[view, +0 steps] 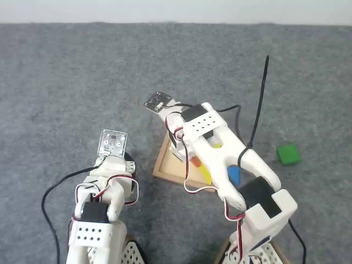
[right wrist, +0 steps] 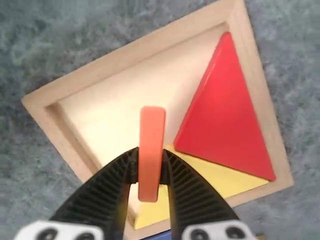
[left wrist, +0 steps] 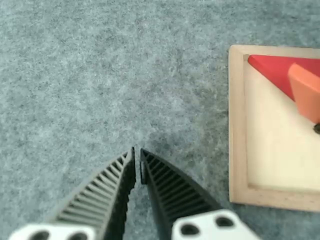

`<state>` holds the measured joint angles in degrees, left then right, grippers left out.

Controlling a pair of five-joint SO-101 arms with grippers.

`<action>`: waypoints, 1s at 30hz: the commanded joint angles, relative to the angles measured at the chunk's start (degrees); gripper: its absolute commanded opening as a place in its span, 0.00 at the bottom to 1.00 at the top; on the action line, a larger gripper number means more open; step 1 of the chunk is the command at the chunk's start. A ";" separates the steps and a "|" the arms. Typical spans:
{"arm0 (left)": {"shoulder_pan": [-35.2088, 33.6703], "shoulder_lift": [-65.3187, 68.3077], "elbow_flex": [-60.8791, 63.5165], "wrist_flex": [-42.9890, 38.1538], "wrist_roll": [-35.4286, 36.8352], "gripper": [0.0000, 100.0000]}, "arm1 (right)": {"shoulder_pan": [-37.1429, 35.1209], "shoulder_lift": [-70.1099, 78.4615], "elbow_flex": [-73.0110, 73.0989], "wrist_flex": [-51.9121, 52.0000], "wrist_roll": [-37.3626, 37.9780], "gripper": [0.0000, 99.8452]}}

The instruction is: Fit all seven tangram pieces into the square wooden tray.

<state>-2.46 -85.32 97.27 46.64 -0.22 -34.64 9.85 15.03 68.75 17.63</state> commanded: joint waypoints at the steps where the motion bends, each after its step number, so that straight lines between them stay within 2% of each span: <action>1: -0.26 -0.70 -0.48 0.09 0.26 0.02 | 0.48 -4.35 -0.62 -1.80 -9.58 0.01; 4: -0.26 -0.70 -0.48 0.09 0.26 0.02 | 0.57 -4.44 -0.62 -2.42 -14.15 0.01; 7: -0.26 -0.70 -0.48 0.09 0.26 0.02 | 0.84 -5.05 -0.62 -0.92 -11.87 0.01; 10: -0.26 -0.70 -0.48 0.09 0.26 0.02 | 0.31 -5.05 -0.79 1.98 -6.07 0.01; 14: -0.26 -0.70 -0.48 0.09 0.26 0.02 | -3.47 -4.44 -0.53 6.81 6.86 0.01; 16: -0.26 -0.70 -0.48 0.09 0.26 0.02 | -4.44 -4.35 -0.53 7.78 10.29 0.01; 30: -0.26 -0.70 -0.48 0.09 0.26 0.02 | -5.93 -4.35 2.37 6.73 10.29 0.01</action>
<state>-2.46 -85.32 97.27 46.64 -0.22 -39.03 8.88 17.67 75.87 27.30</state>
